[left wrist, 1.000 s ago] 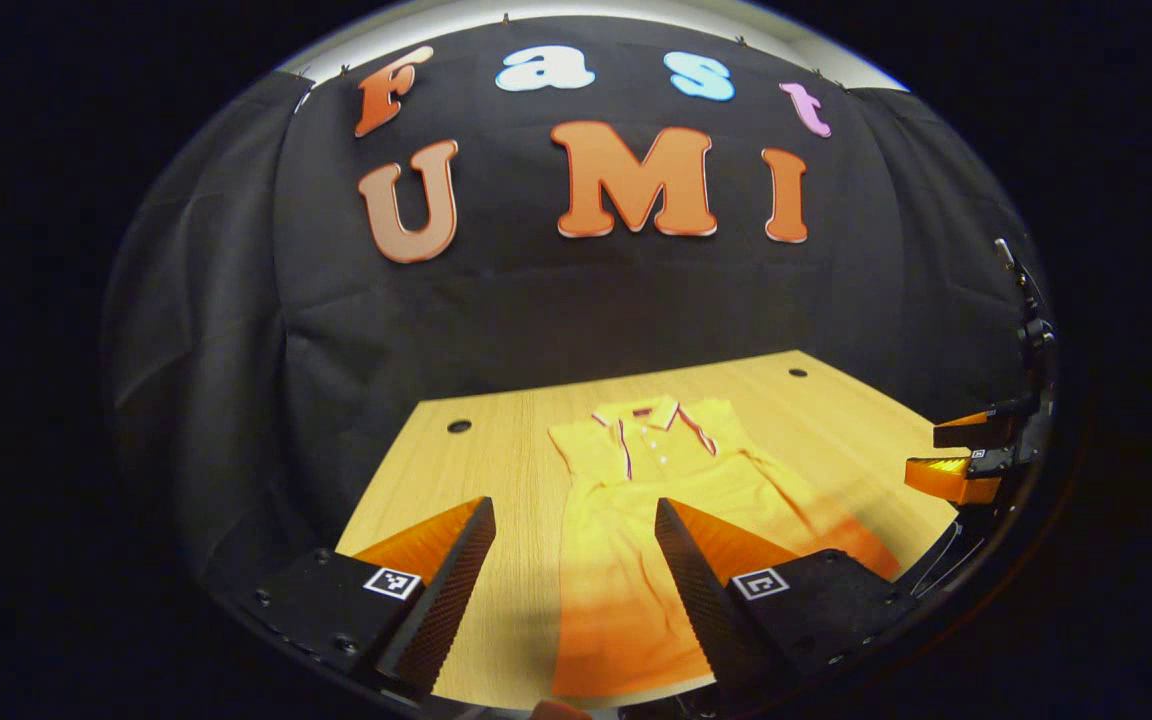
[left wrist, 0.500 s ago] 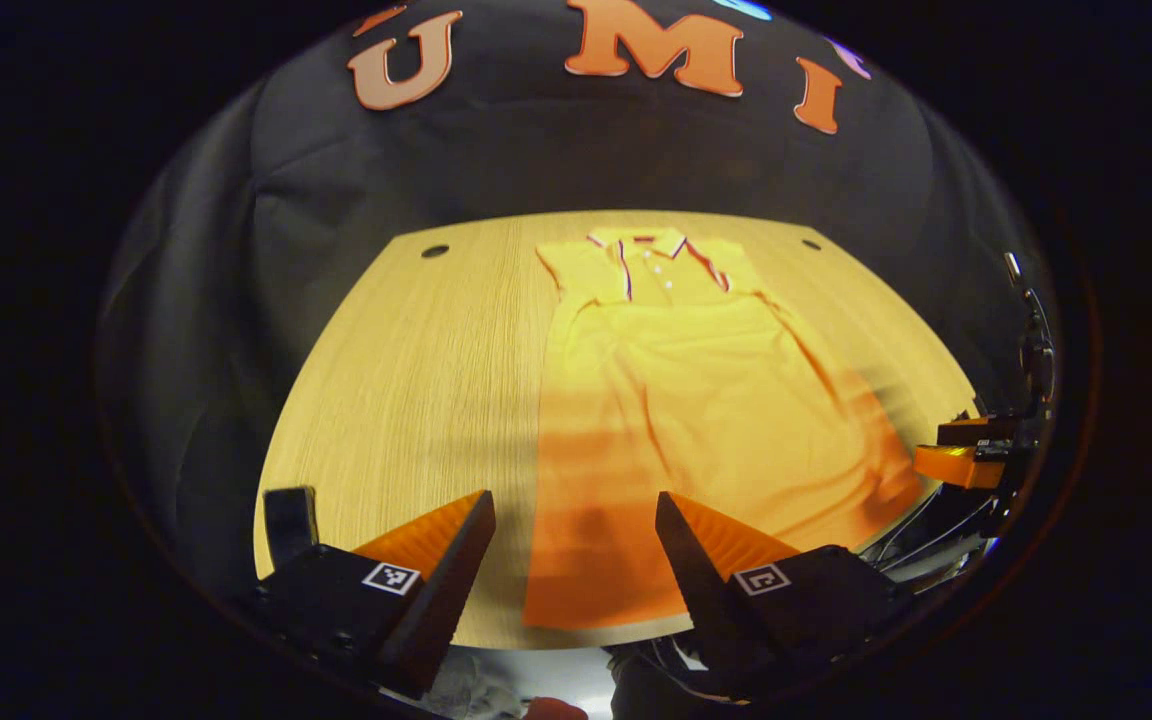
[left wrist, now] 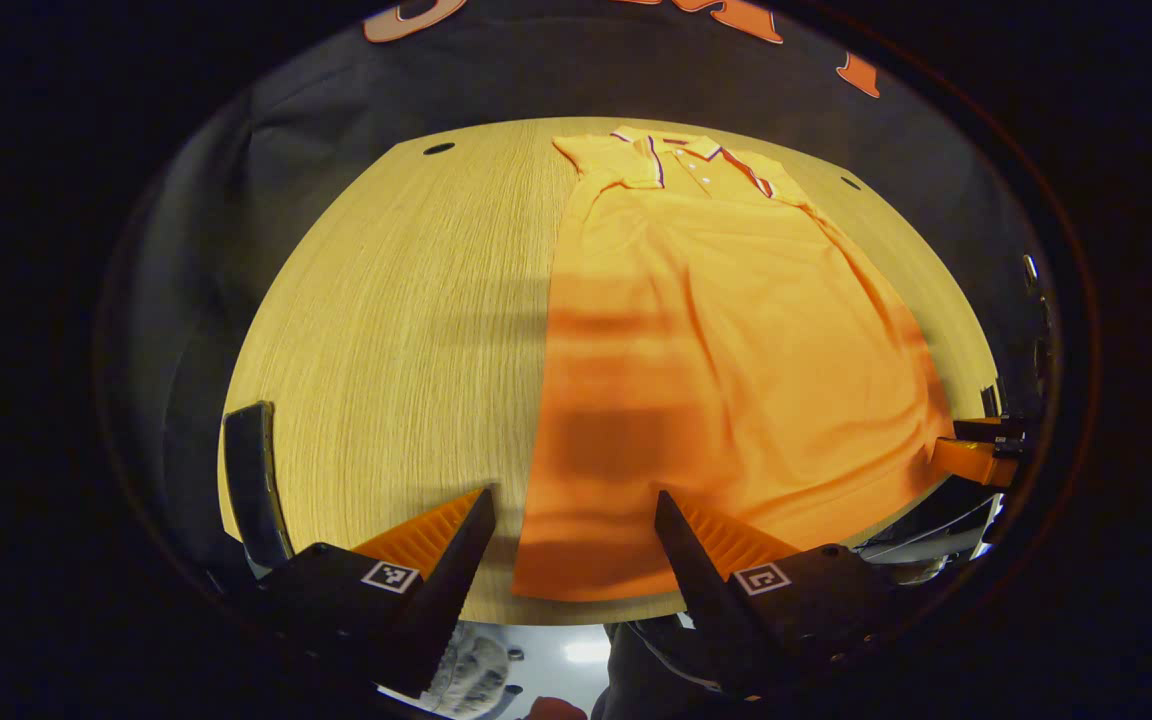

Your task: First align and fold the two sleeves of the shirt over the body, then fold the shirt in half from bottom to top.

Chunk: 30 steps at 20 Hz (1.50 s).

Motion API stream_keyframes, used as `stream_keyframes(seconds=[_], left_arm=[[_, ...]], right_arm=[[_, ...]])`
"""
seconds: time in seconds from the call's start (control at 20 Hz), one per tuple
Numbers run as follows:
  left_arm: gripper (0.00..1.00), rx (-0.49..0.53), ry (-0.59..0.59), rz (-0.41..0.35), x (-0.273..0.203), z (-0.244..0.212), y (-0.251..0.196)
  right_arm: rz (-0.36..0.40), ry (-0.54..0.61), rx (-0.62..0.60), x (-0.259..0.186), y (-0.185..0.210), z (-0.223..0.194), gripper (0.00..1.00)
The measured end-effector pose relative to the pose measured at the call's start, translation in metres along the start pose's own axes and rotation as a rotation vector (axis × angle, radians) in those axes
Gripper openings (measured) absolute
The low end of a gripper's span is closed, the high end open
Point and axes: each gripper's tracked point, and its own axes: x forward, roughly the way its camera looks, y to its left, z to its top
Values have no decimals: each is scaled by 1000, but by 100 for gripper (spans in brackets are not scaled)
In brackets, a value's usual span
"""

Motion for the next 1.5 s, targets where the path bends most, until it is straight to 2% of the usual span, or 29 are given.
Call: stream_keyframes(seconds=[0.1, 0.2, 0.3, 0.35, 0.4, 0.45, 0.5, 0.6, 0.65, 0.7, 0.8, 0.95, 1.2, 1.35, 1.5], left_arm=[[100, 1, -11, 6, 0, 7, 2], [99, 8, 1, 8, 3, 5, -1], [99, 26, 7, 3, 2, 5, -4], [89, 29, 1, 0, 5, 4, -9], [84, 35, -3, -9, 5, 8, -16], [65, 51, -3, -22, 9, 8, -23], [52, 42, -5, -36, 10, 9, -32], [5, 44, 7, -41, 5, 4, -38], [1, -2, 27, -50, 16, 5, -41], [1, -19, 35, -74, 9, 7, -44], [2, -48, 30, -105, 3, 15, -47], [2, -84, 1, -103, -9, 33, -38], [1, -128, -61, -136, -21, 67, -35], [1, -171, -75, -160, -27, 77, -35], [1, -161, -104, -173, -32, 94, -39]], right_arm=[[9, 18, -29, 0, 7, -3, 92], [-21, 25, -64, 2, 6, -3, 87], [-13, 33, -90, 4, 12, -3, 76], [-18, 37, -104, 4, 11, -3, 63], [-23, 35, -107, 5, 9, -2, 44], [-11, 43, -101, 5, 10, -3, 42], [3, 57, -88, 5, 12, -5, 35], [30, 73, -56, 5, 14, -7, 17], [56, 83, -39, 4, 16, -5, 12], [99, 114, -3, 3, 23, -8, 10], [136, 111, 63, 3, 30, -3, 2], [133, 53, 33, -3, 31, 21, 3], [172, -2, 76, -11, 35, 57, 3], [230, -30, 110, -20, 45, 71, 3], [274, -85, 137, -30, 49, 95, 2]])
